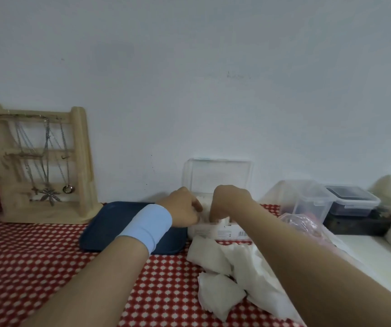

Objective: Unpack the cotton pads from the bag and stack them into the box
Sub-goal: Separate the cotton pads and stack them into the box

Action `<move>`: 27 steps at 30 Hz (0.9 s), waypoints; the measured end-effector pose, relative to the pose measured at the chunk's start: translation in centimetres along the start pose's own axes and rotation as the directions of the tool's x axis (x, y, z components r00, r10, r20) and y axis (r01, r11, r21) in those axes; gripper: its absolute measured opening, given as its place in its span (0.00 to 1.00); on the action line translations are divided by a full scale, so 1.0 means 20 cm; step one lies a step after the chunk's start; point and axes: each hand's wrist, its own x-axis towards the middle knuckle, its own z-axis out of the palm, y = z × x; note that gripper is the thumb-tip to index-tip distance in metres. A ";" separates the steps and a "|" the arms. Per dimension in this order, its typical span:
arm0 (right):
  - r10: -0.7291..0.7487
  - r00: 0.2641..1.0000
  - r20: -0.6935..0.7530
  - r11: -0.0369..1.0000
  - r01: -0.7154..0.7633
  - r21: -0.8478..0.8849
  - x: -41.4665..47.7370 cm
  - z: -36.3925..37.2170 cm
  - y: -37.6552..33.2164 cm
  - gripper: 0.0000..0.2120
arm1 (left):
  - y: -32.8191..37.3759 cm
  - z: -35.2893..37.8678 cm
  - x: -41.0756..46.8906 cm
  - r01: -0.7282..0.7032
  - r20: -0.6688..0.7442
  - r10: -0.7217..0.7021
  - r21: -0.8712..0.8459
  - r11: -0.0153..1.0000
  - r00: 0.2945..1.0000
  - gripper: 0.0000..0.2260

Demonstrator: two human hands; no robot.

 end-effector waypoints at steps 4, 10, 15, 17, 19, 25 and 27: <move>-0.001 0.977 0.215 0.981 -0.041 0.191 -0.05 -0.03 -0.03 0.18 | -0.04 0.02 0.01 -0.025 -0.008 0.025 -0.072 0.997 1.000 0.17; 0.013 0.939 0.343 0.903 -0.158 0.399 -0.11 -0.10 -0.01 0.23 | -0.07 0.06 -0.01 -0.066 -0.065 0.058 -0.129 0.989 0.996 0.18; -0.012 0.952 0.307 0.898 -0.125 0.423 -0.14 -0.10 0.00 0.20 | -0.11 0.06 -0.02 -0.086 -0.074 0.077 -0.122 0.989 0.994 0.20; 0.004 0.957 0.289 0.886 -0.138 0.443 -0.12 -0.09 0.04 0.21 | -0.12 0.06 -0.03 -0.088 -0.087 0.078 -0.117 0.989 0.993 0.23; -0.032 0.956 0.292 0.858 -0.123 0.499 -0.13 -0.08 0.03 0.21 | -0.11 0.07 -0.04 -0.090 -0.091 0.079 -0.125 0.988 0.993 0.23; -0.031 0.998 0.056 0.802 -0.009 0.598 -0.09 -0.05 0.14 0.14 | -0.07 0.08 0.00 -0.100 -0.221 0.102 0.023 0.995 0.970 0.20; 0.003 0.982 -0.189 0.836 0.101 0.539 -0.08 -0.03 0.21 0.15 | -0.03 0.09 0.01 -0.122 -0.189 0.134 0.071 0.990 0.973 0.21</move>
